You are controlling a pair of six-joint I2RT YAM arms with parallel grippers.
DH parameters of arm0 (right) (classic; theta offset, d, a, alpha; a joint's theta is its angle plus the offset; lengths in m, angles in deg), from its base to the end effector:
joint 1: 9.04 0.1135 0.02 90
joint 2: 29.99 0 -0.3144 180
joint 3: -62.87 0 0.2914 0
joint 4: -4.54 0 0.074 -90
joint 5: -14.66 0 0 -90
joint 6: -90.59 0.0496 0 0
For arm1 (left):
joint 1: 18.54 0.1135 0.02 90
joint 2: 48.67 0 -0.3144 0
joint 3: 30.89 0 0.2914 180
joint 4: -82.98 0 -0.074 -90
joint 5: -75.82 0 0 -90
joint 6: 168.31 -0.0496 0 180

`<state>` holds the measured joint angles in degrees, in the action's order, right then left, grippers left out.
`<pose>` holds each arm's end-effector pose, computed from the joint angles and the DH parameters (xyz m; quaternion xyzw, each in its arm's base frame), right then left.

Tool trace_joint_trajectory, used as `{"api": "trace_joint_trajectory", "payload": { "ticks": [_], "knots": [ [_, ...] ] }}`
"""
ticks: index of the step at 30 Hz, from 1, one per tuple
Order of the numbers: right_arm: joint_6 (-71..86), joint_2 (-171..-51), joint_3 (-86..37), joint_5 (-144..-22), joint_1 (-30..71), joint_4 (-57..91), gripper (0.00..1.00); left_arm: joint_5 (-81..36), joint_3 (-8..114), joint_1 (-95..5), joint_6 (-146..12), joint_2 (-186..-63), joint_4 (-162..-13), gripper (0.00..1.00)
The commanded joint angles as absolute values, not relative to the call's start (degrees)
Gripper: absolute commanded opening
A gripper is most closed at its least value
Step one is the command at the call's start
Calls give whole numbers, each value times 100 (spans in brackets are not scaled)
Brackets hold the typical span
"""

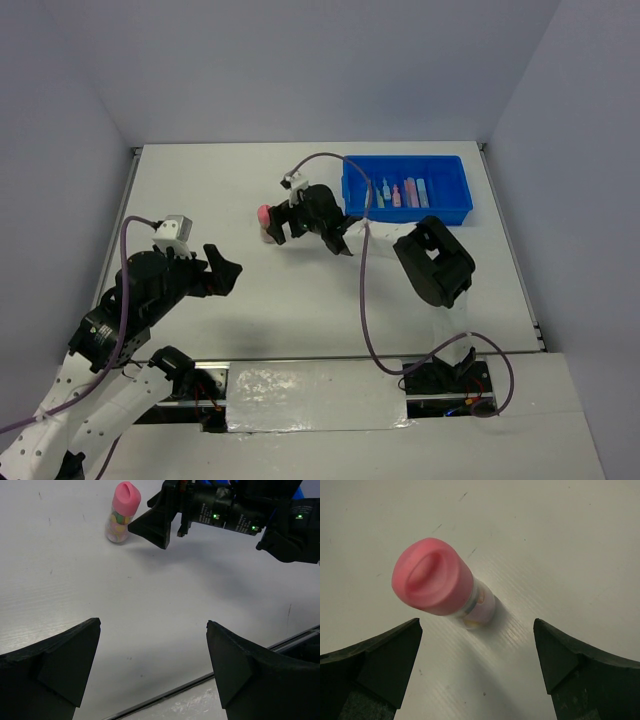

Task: Sort the stationery into containers
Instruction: Pick up the stationery from the center of the board.

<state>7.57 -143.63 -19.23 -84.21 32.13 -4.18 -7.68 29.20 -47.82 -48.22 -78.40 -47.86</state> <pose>0.3772 0.3400 0.2014 -0.2850 0.7813 0.2838 0.4773 0.1032 -0.0514 0.3770 -0.0387 0.8115 -0.2478 0.5277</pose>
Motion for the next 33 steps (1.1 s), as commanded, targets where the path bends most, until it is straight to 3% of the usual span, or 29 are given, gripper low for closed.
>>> {"api": "trace_joint_trajectory", "payload": {
  "ticks": [1,14,17,18,21,22,24,26,30,33],
  "knots": [
    [683,-14556,-2327,-8527,3315,-916,100,-917,2871,-4746,-4939,-7750,-5077,99],
    [718,-15153,-3213,-8607,3376,-442,92,-1075,2845,-4746,-5001,-7723,-5139,99],
    [718,-15294,-3487,-8607,3385,-143,80,-1084,2845,-4746,-5009,-7688,-5139,99],
    [727,-15295,-3488,-8607,3376,-116,66,-1093,2845,-4746,-5009,-7679,-5147,99],
    [727,-15207,-3339,-8650,3377,-204,52,-1084,2836,-4746,-5010,-7644,-5139,99],
    [727,-15172,-3278,-8659,3385,-265,41,-1084,2836,-4737,-5018,-7644,-5147,99],
    [718,-15058,-3076,-8685,3385,-327,33,-1084,2836,-4737,-5018,-7635,-5148,99],
    [727,-14909,-2847,-8677,3385,-450,16,-1076,2836,-4746,-5009,-7653,-5148,99],
    [648,-14531,-2723,-8703,3359,-310,6,-1049,2845,-4746,-5009,-7644,-5139,99],
    [429,-14214,-3214,-8485,3271,760,0,-1040,2854,-4737,-5001,-7653,-5139,99]
  ]
}}
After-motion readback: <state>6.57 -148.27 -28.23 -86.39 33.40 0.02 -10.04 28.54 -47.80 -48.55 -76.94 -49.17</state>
